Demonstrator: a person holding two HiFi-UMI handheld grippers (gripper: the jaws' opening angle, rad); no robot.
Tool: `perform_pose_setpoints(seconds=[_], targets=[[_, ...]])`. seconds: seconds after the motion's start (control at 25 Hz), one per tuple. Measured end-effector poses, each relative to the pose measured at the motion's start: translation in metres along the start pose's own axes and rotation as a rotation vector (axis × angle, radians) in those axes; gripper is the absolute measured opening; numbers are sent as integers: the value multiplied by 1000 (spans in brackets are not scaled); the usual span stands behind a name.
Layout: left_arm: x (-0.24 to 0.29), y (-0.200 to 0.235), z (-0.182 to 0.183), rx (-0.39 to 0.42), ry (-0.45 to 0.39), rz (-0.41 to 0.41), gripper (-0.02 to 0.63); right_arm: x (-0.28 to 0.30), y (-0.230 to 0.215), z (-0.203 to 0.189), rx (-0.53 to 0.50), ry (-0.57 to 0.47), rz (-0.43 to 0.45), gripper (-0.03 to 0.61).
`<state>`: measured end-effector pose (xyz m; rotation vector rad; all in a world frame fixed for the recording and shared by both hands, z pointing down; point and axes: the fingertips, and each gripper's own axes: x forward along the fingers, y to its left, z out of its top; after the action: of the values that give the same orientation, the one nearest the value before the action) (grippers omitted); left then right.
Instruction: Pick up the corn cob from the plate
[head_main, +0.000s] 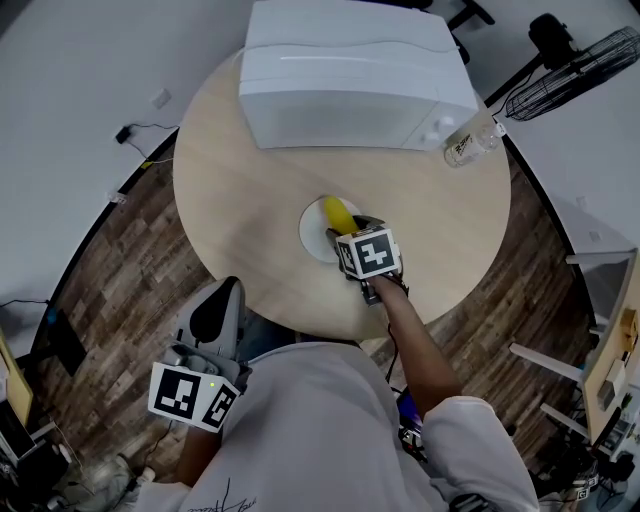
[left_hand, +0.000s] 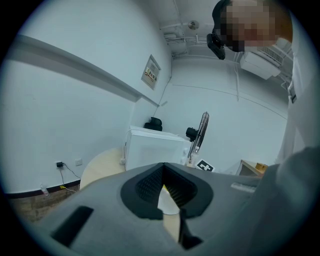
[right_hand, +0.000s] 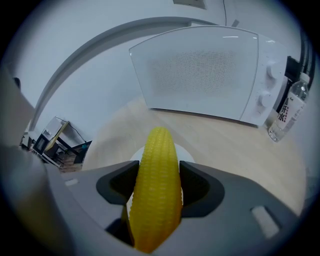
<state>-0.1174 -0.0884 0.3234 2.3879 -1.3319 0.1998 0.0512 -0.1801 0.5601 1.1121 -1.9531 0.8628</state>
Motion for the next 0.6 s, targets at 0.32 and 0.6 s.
perform_pose_setpoints(seconds=[0.32, 0.6], targets=[[-2, -3, 1, -1, -12, -4, -9, -7, 0, -1, 8, -13, -1, 267], [-2, -7, -3, 0, -10, -11, -9, -11, -1, -5, 23, -25, 5, 267]])
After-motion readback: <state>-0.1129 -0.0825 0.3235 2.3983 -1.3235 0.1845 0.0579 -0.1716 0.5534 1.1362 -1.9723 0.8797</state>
